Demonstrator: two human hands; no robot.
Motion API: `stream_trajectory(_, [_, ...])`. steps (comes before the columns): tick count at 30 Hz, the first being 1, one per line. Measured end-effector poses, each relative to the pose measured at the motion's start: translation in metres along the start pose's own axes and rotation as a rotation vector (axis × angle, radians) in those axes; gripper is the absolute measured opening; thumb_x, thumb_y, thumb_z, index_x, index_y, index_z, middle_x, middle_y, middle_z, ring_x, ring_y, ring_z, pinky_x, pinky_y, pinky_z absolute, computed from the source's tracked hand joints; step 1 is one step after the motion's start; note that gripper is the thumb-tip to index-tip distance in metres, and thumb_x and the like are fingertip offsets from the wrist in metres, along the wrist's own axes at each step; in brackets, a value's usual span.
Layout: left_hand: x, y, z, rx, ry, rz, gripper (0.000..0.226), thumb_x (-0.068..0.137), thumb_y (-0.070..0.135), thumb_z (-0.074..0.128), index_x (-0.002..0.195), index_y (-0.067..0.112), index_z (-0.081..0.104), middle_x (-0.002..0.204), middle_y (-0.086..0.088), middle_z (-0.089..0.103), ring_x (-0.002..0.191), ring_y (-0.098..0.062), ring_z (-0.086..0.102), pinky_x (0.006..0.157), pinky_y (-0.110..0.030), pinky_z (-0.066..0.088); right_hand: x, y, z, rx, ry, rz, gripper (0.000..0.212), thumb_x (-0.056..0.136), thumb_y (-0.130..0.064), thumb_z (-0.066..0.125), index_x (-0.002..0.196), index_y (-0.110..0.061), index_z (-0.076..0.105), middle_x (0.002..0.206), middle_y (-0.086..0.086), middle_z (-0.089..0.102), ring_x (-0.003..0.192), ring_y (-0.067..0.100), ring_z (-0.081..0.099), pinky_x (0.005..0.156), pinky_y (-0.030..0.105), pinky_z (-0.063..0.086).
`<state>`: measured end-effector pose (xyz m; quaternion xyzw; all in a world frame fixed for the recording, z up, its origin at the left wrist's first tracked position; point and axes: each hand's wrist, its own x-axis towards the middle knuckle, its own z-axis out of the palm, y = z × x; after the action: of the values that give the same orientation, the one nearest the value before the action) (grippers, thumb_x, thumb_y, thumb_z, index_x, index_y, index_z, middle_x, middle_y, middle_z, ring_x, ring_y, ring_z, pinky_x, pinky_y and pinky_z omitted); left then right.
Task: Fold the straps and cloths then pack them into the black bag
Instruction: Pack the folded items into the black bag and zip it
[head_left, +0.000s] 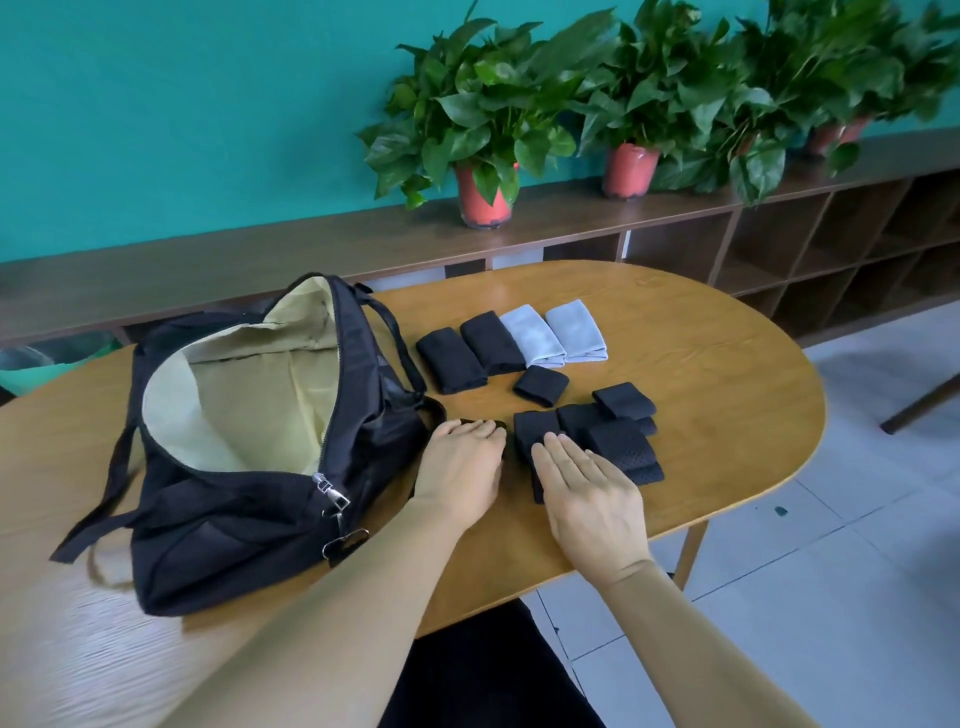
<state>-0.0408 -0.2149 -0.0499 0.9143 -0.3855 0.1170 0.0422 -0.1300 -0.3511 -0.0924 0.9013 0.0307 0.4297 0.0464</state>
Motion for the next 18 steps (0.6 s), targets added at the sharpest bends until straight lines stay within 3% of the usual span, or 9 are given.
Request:
stream_trajectory(6, [-0.006,-0.007,-0.001,0.032,-0.007,0.006,0.037,0.096,0.014,0.044,0.132,0.016,0.052,0.140,-0.001,0.051,0.132,-0.017,0.042,0.111,-0.029,0.025,0.002,0.000,-0.001,-0.015,-0.021,-0.005,0.032,0.084,-0.007,0.047,0.104,-0.007,0.072,0.109,0.012,0.070,0.103,0.023,0.067,0.083,0.035,0.055])
stream_trajectory(10, [-0.009,-0.019,-0.014,0.041,0.022,0.056,0.046,0.099,0.013,0.042,0.145,0.016,0.036,0.155,-0.002,0.030,0.144,-0.014,0.023,0.118,-0.029,0.011,0.010,0.004,-0.006,-0.027,-0.018,0.010,0.032,0.086,-0.005,0.045,0.105,-0.005,0.071,0.109,0.013,0.070,0.103,0.024,0.067,0.082,0.036,0.056])
stream_trajectory(14, [-0.017,-0.039,-0.044,0.081,0.066,0.138,0.048,0.104,0.019,0.034,0.151,0.015,0.024,0.160,-0.002,0.016,0.147,-0.013,0.011,0.117,-0.026,0.000,0.028,0.006,-0.016,-0.047,0.003,-0.002,0.030,0.080,-0.001,0.056,0.105,-0.005,0.071,0.109,0.012,0.070,0.104,0.022,0.066,0.083,0.035,0.055])
stream_trajectory(16, [-0.028,-0.053,-0.061,0.078,0.115,0.139,0.048,0.104,0.025,0.035,0.150,0.014,0.028,0.158,-0.003,0.021,0.146,-0.015,0.017,0.118,-0.028,0.004,0.040,0.001,-0.022,-0.043,0.021,-0.016,0.031,0.076,0.001,0.061,0.105,-0.004,0.071,0.109,0.012,0.070,0.103,0.023,0.067,0.082,0.035,0.055])
stream_trajectory(18, [-0.043,-0.069,-0.080,0.092,0.144,0.117,0.045,0.099,0.028,0.044,0.141,0.013,0.046,0.149,-0.007,0.041,0.138,-0.019,0.037,0.115,-0.032,0.019,0.056,-0.009,-0.026,-0.028,0.037,-0.033,0.032,0.076,0.001,0.063,0.106,-0.005,0.071,0.110,0.012,0.070,0.103,0.023,0.067,0.082,0.036,0.055])
